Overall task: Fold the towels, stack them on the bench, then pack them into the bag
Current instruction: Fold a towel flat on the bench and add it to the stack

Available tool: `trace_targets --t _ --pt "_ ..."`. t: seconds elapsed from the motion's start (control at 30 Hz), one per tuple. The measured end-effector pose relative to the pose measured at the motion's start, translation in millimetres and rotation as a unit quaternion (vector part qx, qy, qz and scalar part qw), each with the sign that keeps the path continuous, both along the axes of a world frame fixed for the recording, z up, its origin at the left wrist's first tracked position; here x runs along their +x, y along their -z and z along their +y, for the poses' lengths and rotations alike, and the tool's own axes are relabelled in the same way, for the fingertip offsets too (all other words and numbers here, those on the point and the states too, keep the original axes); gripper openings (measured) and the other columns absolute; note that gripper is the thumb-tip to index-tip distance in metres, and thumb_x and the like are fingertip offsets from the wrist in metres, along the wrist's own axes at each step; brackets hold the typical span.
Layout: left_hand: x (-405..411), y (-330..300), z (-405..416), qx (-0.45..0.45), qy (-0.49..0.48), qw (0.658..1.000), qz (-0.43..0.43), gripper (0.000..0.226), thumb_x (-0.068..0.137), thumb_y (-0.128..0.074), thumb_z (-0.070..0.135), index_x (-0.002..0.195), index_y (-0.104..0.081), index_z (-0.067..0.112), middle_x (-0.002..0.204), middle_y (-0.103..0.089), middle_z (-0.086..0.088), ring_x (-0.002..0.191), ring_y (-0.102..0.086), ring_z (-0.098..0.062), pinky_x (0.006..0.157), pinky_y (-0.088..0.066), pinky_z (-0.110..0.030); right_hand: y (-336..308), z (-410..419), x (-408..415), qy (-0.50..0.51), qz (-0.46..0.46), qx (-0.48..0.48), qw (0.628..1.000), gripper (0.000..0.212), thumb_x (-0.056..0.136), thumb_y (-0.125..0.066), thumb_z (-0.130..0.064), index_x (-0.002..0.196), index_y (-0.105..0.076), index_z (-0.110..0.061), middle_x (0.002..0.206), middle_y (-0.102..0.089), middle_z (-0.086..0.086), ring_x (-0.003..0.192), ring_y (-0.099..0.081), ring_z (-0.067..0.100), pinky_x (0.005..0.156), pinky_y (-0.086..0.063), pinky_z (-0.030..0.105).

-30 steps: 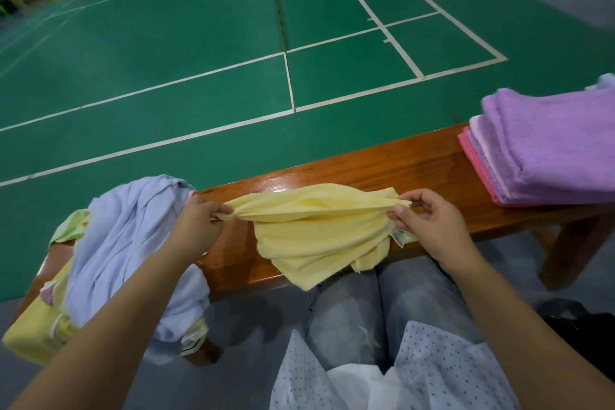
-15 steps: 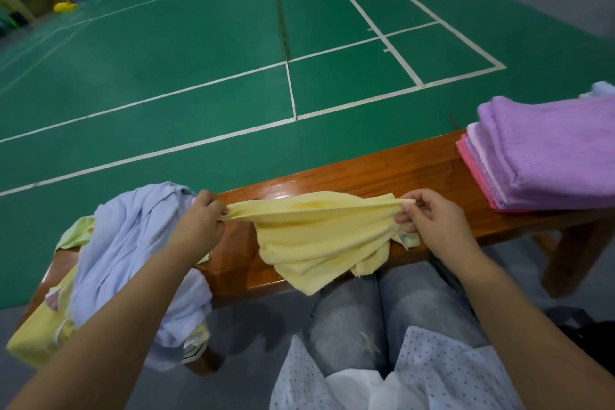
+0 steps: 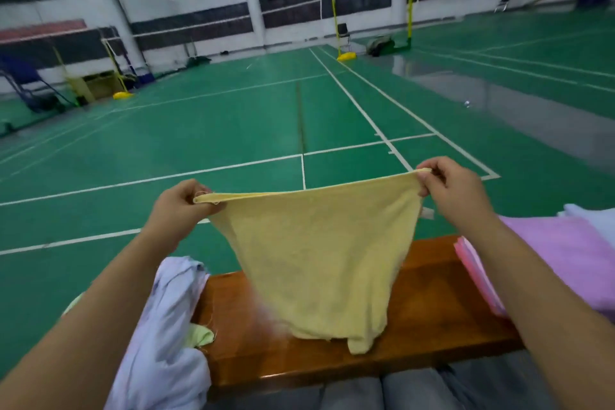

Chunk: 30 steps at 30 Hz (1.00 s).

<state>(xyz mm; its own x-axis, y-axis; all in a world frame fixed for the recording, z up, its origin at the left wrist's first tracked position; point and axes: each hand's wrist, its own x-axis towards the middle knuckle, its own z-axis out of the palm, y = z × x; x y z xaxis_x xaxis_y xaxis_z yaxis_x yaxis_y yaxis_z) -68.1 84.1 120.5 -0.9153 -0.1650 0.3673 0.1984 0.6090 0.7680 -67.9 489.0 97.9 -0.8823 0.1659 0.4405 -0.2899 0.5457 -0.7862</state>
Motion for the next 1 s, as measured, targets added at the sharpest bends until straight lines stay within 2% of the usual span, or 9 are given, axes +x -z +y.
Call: trace_targets --t 0.1,0.23,0.3,0.4,0.47,0.57,0.67,0.87,1.0 --pt "1.2 -38.4 3.7 0.016 0.017 0.999 0.028 0.033 0.066 -0.083 0.011 0.070 -0.050 0.008 0.069 -0.054 -0.006 0.064 -0.042 -0.016 0.059 -0.033 -0.030 -35.5 3.8 -8.2 0.005 0.061 0.013 0.998 0.008 0.094 -0.053 -0.012 0.092 -0.059 -0.017 0.075 -0.062 0.002 0.070 -0.060 0.018 0.065 -0.045 0.025" --pt "-1.5 -67.5 11.7 -0.054 0.016 0.998 0.032 0.027 0.076 -0.077 0.001 0.083 -0.053 0.014 0.072 -0.052 -0.002 0.063 -0.044 -0.014 0.056 -0.035 -0.022 -70.2 7.0 -14.6 0.018 0.109 0.019 0.994 0.010 0.093 -0.054 -0.011 0.093 -0.060 -0.018 0.083 -0.065 0.005 0.082 -0.063 0.026 0.079 -0.051 0.038" --pt "-1.3 -71.8 14.5 -0.099 0.012 0.994 0.035 0.021 0.078 -0.075 0.003 0.088 -0.061 0.014 0.078 -0.059 -0.004 0.071 -0.051 -0.018 0.061 -0.039 -0.022 -76.9 7.7 -17.9 0.005 0.095 0.031 0.995 0.011 0.093 -0.054 -0.010 0.090 -0.059 -0.020 0.081 -0.066 0.003 0.084 -0.065 0.027 0.081 -0.053 0.046" --pt "2.6 -72.9 16.9 -0.106 0.013 0.994 -0.002 0.016 0.081 -0.074 0.007 0.073 -0.066 0.019 0.073 -0.062 -0.007 0.069 -0.051 -0.018 0.063 -0.040 -0.024 -79.7 10.5 -19.0 -0.016 0.049 0.048 0.997 0.020 0.093 -0.054 -0.010 0.082 -0.056 -0.026 0.077 -0.065 -0.003 0.083 -0.066 0.026 0.079 -0.054 0.048" --pt "7.6 -72.3 14.8 -0.056 0.028 0.998 -0.025 0.012 0.083 -0.072 0.009 0.074 -0.068 0.016 0.074 -0.062 -0.007 0.070 -0.051 -0.017 0.066 -0.041 -0.026 -81.2 14.5 -17.9 -0.018 0.046 0.051 0.997 0.015 0.093 -0.054 -0.008 0.085 -0.058 -0.020 0.078 -0.065 0.001 0.084 -0.065 0.026 0.078 -0.054 0.043" --pt "14.6 -71.1 9.0 0.114 0.105 0.987 -0.047 0.013 0.086 -0.065 0.008 0.076 -0.073 0.012 0.079 -0.064 -0.004 0.076 -0.057 -0.017 0.075 -0.050 -0.028 -86.9 20.6 -14.8 -0.011 0.075 0.051 0.996 0.008 0.093 -0.054 -0.009 0.092 -0.060 -0.014 0.083 -0.062 0.005 0.083 -0.061 0.025 0.074 -0.043 0.030" --pt "14.9 -69.9 9.3 0.241 0.132 0.961 -0.034 0.028 0.089 -0.058 0.010 0.068 -0.076 0.014 0.071 -0.065 0.003 0.068 -0.059 -0.010 0.065 -0.056 -0.020 -90.6 24.6 -14.3 -0.017 0.073 0.084 0.994 0.006 0.094 -0.055 -0.015 0.095 -0.061 -0.017 0.087 -0.061 0.003 0.082 -0.056 0.021 0.072 -0.039 0.029" --pt "10.7 -56.4 14.6 0.265 0.070 0.962 0.012 0.016 0.091 -0.060 0.013 0.077 -0.067 0.012 0.062 -0.056 0.007 0.063 -0.048 -0.010 0.060 -0.045 -0.024 -85.4 25.2 -19.4 -0.037 0.029 0.134 0.990 0.005 0.095 -0.054 -0.016 0.095 -0.059 -0.018 0.091 -0.062 0.002 0.088 -0.056 0.021 0.074 -0.039 0.029" --pt "9.5 -50.2 14.9 0.302 0.054 0.952 0.027 0.014 0.090 -0.060 0.022 0.083 -0.063 0.010 0.070 -0.054 0.001 0.065 -0.045 -0.011 0.063 -0.040 -0.026 -87.7 23.7 -19.4 -0.068 0.018 0.012 0.997 0.011 0.095 -0.053 -0.013 0.090 -0.060 -0.020 0.088 -0.062 0.001 0.085 -0.057 0.019 0.077 -0.048 0.033"
